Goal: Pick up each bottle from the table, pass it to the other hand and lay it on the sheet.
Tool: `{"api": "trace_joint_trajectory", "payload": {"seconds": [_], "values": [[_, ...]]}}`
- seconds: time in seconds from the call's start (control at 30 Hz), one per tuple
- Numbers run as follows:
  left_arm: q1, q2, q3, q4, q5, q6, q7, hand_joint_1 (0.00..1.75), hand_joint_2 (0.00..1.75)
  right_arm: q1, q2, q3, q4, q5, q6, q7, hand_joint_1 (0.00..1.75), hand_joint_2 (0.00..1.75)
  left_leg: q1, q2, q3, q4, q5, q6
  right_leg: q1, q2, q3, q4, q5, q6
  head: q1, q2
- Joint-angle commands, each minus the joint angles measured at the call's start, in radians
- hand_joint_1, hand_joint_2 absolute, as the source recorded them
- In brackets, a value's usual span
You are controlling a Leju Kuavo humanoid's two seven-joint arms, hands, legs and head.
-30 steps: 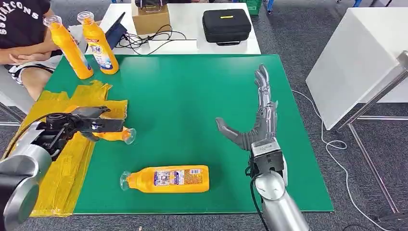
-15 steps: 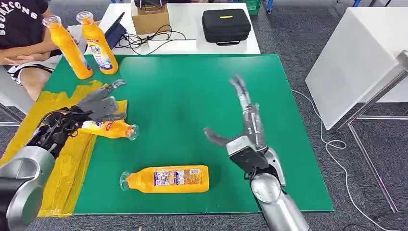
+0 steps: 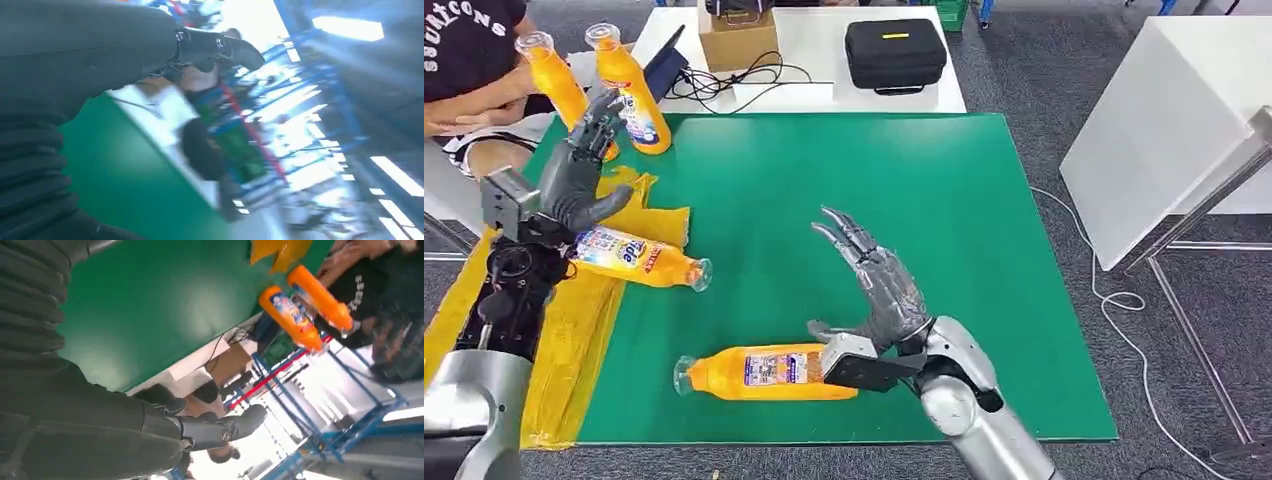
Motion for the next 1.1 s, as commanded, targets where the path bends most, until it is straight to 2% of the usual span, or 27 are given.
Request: {"api": "trace_joint_trajectory", "payload": {"seconds": [0.03,0.07,0.13,0.23,0.33,0.43,0.5,0.53,0.57,0.67,0.77,0.8,0.93,0.97,1.1], "values": [[0.023,-0.049,-0.005,-0.144,0.010,-0.002,0.005,0.00,0.00,-0.085,-0.037,0.113,0.133,0.001,0.128,0.004,0.00,1.75,0.000,0.000,0.006,-0.001,-0.002,-0.001,0.001,-0.001,0.007,-0.002,-0.002,0.001,0.000,0.000],[0.024,-0.054,-0.008,-0.146,0.013,-0.001,0.005,0.00,0.00,-0.086,-0.034,0.115,0.140,0.001,0.131,0.004,0.00,1.75,0.001,0.000,0.004,-0.001,-0.001,-0.001,0.001,-0.001,0.005,-0.002,-0.001,0.001,0.000,0.000],[0.051,-0.072,-0.029,-0.183,0.015,0.013,0.005,0.00,0.00,-0.080,-0.034,0.124,0.159,-0.005,0.147,-0.005,0.00,1.75,0.001,0.001,0.010,-0.001,-0.003,-0.001,0.001,-0.002,0.010,-0.002,-0.003,0.001,0.000,0.000],[0.072,-0.087,-0.054,-0.222,0.027,0.023,0.005,0.00,0.00,-0.075,-0.036,0.134,0.179,-0.042,0.188,-0.037,0.00,1.75,0.000,-0.001,0.007,-0.002,-0.002,-0.001,0.000,-0.003,0.008,-0.003,-0.002,0.001,0.000,0.000],[0.079,-0.121,-0.059,-0.237,0.052,0.024,0.005,0.00,0.00,-0.084,-0.036,0.155,0.207,-0.106,0.265,-0.089,0.00,1.75,0.000,-0.002,0.007,-0.002,-0.002,-0.001,0.000,-0.004,0.008,-0.003,-0.002,0.001,0.000,0.000],[0.100,-0.165,-0.052,-0.244,0.048,0.045,0.005,0.00,0.00,-0.081,-0.038,0.166,0.224,-0.116,0.271,-0.096,0.00,1.75,0.000,-0.002,0.006,-0.001,-0.001,0.000,0.000,-0.004,0.007,-0.002,-0.002,0.001,0.000,0.000],[0.100,-0.165,-0.052,-0.244,0.048,0.045,0.005,0.00,0.00,-0.081,-0.038,0.166,0.224,-0.116,0.271,-0.096,0.00,1.75,0.000,-0.001,0.004,-0.001,-0.001,0.000,0.000,-0.002,0.005,-0.002,-0.001,0.001,0.000,0.000],[0.100,-0.165,-0.052,-0.244,0.048,0.045,0.005,0.00,0.00,-0.081,-0.038,0.166,0.224,-0.116,0.271,-0.096,0.00,1.75,0.000,-0.001,0.010,-0.002,-0.003,-0.001,0.000,-0.004,0.012,-0.004,-0.003,0.001,0.000,0.000],[0.100,-0.165,-0.052,-0.244,0.048,0.045,0.005,0.00,0.00,-0.081,-0.038,0.166,0.224,-0.116,0.271,-0.096,0.00,1.75,0.000,0.000,0.004,-0.001,-0.001,0.000,0.000,-0.002,0.004,-0.002,-0.001,0.001,0.000,0.000],[0.100,-0.165,-0.052,-0.244,0.048,0.045,0.005,0.00,0.00,-0.081,-0.038,0.166,0.224,-0.116,0.271,-0.096,0.00,1.75,0.000,0.000,0.003,-0.001,-0.001,-0.001,0.000,-0.001,0.004,-0.002,-0.001,0.000,0.000,0.000],[0.139,-0.195,-0.034,-0.279,0.051,0.049,0.005,0.00,0.00,-0.067,-0.048,0.170,0.233,-0.114,0.269,-0.097,0.00,1.75,0.000,-0.001,0.005,-0.002,-0.001,-0.001,0.000,-0.002,0.006,-0.002,-0.001,0.001,0.000,0.000],[0.154,-0.203,-0.029,-0.296,0.053,0.050,0.005,0.00,1.75,-0.061,-0.052,0.171,0.236,-0.114,0.269,-0.099,0.00,1.75,0.000,-0.001,0.007,-0.002,-0.002,-0.001,0.000,-0.003,0.008,-0.003,-0.002,0.001,0.000,0.000],[0.181,-0.228,0.007,-0.316,0.092,0.033,0.005,0.00,1.75,-0.051,-0.071,0.181,0.230,-0.092,0.256,-0.099,0.00,1.75,0.000,0.000,0.008,-0.002,-0.003,0.000,0.000,-0.002,0.009,-0.004,-0.002,0.001,0.000,0.000],[0.178,-0.236,0.026,-0.315,0.102,0.023,0.005,0.00,1.75,-0.057,-0.074,0.186,0.234,-0.067,0.247,-0.077,0.00,1.75,0.000,0.000,0.004,-0.001,-0.001,0.000,0.000,-0.001,0.004,-0.002,-0.001,0.001,0.000,0.000],[0.178,-0.256,0.060,-0.294,0.094,-0.002,0.005,0.00,1.75,-0.074,-0.065,0.209,0.291,0.014,0.219,-0.024,0.00,1.75,0.000,0.001,0.006,-0.001,-0.002,0.000,0.000,-0.001,0.006,-0.002,-0.001,0.001,0.000,0.000]]}}
